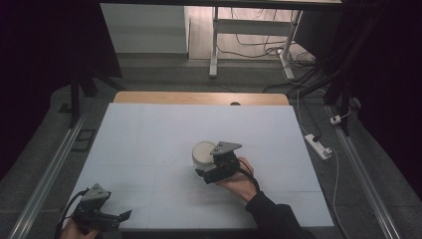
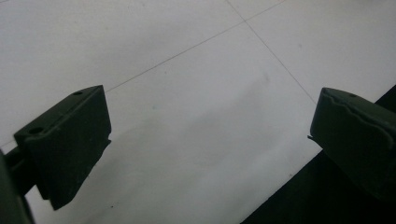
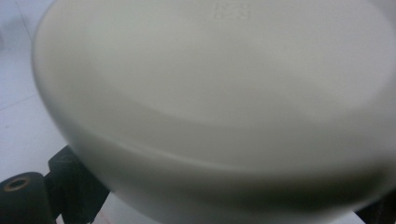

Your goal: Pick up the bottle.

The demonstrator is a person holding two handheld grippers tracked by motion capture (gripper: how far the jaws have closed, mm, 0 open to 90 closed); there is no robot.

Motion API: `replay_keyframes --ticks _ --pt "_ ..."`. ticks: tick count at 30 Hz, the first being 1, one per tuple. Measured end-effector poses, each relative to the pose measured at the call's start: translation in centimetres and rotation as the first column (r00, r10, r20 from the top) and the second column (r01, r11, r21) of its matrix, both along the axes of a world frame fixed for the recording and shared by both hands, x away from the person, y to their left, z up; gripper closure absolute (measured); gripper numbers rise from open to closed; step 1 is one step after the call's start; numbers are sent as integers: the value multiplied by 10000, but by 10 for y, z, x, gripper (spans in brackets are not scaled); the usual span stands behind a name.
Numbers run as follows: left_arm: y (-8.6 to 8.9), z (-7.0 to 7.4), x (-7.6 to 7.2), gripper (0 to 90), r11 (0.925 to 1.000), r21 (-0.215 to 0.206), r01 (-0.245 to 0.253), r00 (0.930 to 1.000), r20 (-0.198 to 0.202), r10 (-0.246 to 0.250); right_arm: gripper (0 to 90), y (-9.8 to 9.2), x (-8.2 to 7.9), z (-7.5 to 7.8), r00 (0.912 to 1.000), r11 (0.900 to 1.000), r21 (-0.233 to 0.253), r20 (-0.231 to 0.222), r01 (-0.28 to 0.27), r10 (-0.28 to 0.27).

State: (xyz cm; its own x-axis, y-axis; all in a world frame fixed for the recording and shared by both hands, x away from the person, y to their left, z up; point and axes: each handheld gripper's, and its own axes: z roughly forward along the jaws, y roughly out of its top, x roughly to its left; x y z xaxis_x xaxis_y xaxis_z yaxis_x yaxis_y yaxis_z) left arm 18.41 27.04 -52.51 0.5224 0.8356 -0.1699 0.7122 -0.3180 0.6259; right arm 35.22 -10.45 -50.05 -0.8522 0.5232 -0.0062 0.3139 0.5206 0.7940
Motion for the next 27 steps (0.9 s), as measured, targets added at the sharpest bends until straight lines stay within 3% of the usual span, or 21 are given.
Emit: replay_keyframes --ticks 12,27 --pt "0 0 0 0 10000 -67 -10 10000 0 10 65 2 -16 13 9993 9993 100 72 -368 367" --pt "1 0 0 0 10000 -83 -20 10000 -16 20 65 -4 -32 23 9989 9987 249 146 -451 447"
